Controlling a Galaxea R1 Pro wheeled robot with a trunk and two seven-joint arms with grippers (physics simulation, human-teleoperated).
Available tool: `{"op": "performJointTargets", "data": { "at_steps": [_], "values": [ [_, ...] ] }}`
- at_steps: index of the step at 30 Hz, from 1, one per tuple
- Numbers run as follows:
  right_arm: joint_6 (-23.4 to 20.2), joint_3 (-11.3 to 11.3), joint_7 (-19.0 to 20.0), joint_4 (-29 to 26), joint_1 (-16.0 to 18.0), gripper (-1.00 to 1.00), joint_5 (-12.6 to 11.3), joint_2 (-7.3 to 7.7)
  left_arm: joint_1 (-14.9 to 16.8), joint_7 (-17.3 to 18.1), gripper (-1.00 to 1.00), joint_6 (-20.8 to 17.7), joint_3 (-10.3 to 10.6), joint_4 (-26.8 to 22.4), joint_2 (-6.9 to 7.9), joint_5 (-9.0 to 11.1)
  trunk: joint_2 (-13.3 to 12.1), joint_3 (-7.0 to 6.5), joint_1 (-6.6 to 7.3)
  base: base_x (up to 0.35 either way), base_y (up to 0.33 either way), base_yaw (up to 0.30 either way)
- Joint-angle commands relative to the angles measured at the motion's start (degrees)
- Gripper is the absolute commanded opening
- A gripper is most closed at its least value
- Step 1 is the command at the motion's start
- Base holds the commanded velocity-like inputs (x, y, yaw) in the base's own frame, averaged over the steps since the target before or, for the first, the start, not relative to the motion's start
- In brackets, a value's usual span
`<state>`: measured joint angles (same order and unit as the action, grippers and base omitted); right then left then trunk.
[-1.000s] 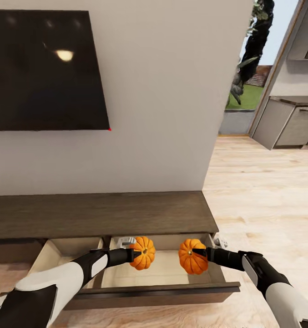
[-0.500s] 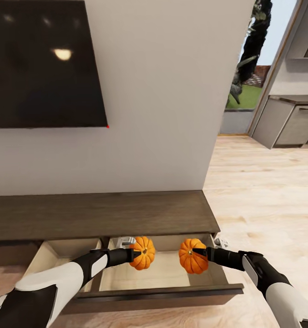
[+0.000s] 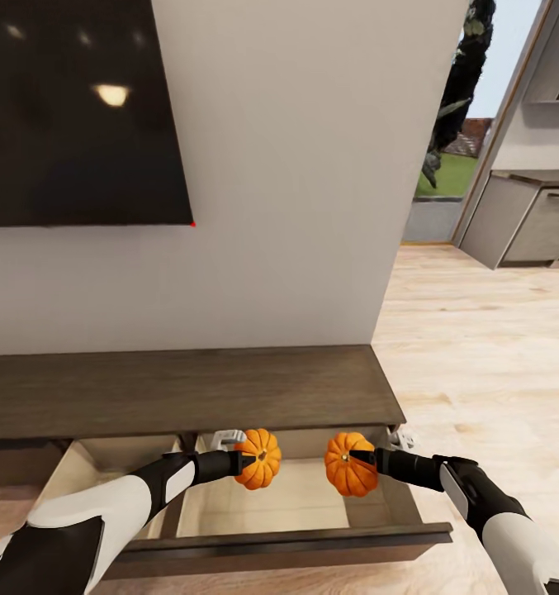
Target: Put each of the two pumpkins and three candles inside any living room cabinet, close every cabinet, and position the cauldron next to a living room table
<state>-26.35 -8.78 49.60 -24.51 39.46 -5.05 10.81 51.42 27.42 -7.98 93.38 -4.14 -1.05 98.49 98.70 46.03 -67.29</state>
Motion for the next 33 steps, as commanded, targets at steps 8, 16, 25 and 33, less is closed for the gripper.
{"op": "performJointTargets", "data": {
  "at_steps": [8,16,25,33],
  "values": [
    [1.42,0.15,-2.45,0.28,0.00,-1.00,-0.43,-0.12,-0.20,-3.51,-1.00,0.27,-0.04,-0.25,-0.16,-0.05,3.22,1.44,-1.76,0.000,0.000,0.000],
    [2.28,0.25,-5.05,1.31,0.00,-1.00,-0.07,-0.18,-0.28,-4.21,-1.00,0.33,-0.04,-0.35,-0.20,-0.05,6.43,2.88,-3.52,0.000,0.000,0.000],
    [2.35,0.28,-5.13,1.40,0.00,-1.00,-0.01,-0.09,-0.26,-4.22,-1.00,0.33,-0.04,-0.34,-0.18,-0.05,10.04,4.49,-5.50,0.000,0.000,0.000],
    [2.22,0.39,-4.72,1.37,0.00,-1.00,-0.14,-0.09,-0.26,-3.93,-1.00,0.26,-0.04,-0.52,-0.25,-0.13,13.25,5.93,-7.25,0.000,0.000,0.000]
  ]
}}
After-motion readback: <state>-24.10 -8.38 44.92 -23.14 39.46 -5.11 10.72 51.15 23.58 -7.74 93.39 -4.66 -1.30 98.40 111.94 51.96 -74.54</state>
